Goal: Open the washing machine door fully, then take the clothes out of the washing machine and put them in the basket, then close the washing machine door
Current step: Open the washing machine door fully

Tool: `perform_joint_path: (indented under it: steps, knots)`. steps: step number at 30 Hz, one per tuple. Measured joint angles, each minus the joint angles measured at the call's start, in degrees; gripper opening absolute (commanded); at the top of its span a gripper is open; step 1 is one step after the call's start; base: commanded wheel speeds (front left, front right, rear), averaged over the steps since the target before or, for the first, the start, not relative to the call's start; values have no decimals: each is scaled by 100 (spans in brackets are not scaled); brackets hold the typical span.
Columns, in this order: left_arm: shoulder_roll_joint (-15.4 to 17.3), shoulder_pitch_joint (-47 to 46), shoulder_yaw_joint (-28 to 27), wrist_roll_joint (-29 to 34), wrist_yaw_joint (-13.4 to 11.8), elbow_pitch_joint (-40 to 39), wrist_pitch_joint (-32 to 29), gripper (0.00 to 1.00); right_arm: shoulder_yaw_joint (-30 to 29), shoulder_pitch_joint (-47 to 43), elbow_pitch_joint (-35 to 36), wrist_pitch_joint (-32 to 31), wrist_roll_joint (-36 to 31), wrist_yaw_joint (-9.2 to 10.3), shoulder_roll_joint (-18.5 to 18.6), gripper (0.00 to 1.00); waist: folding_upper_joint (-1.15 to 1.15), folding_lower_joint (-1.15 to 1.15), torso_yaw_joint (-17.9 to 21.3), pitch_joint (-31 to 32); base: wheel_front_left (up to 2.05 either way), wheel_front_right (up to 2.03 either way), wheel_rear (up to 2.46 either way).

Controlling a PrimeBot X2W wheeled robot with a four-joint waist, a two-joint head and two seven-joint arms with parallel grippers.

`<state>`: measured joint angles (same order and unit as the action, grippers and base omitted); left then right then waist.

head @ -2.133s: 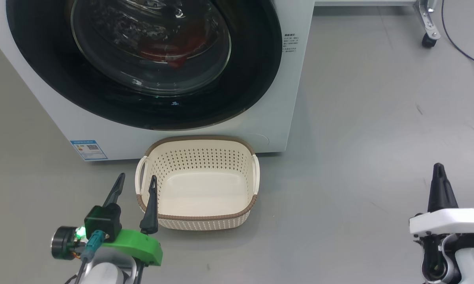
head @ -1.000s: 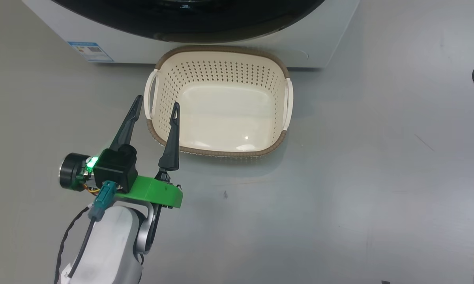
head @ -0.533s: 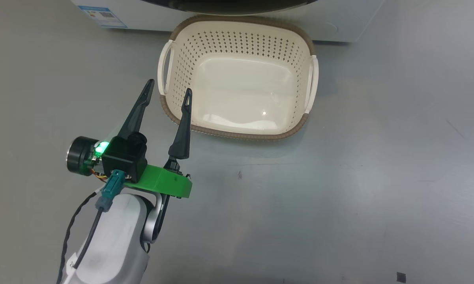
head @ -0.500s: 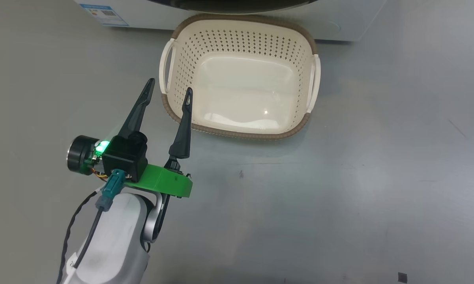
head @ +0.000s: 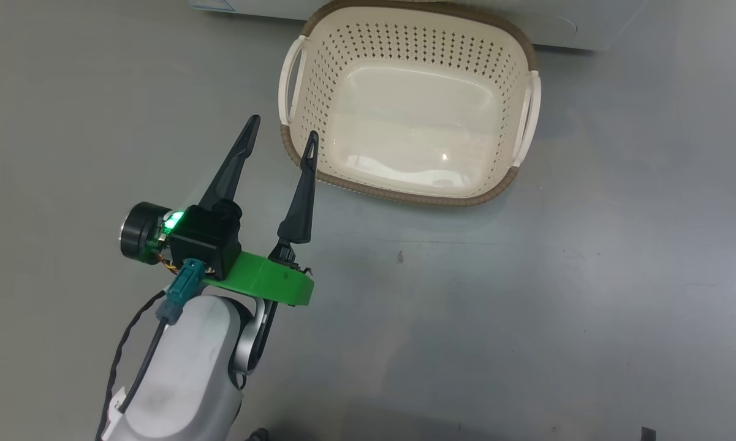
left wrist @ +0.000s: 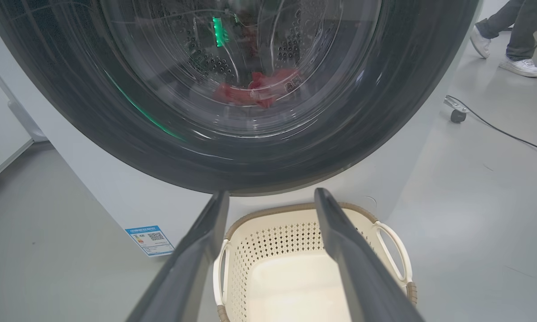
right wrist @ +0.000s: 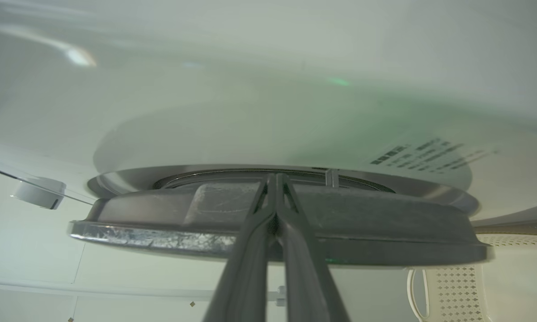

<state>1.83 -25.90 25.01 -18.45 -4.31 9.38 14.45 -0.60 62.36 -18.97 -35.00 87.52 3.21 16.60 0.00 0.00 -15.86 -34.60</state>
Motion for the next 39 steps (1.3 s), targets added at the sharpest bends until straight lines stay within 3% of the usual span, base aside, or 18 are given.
perform_joint_path:
  steps: [15,39]
  knots:
    - [-15,-62,119,-85,-71,-59,0,100,123,456,-491,-272,9,99,25,0,0,0,-146,-98,0,0,0]
    - [-21,-170,136,-111,-145,-27,0,100,266,537,-824,-1322,426,40,252,0,0,0,-77,-92,0,0,0]
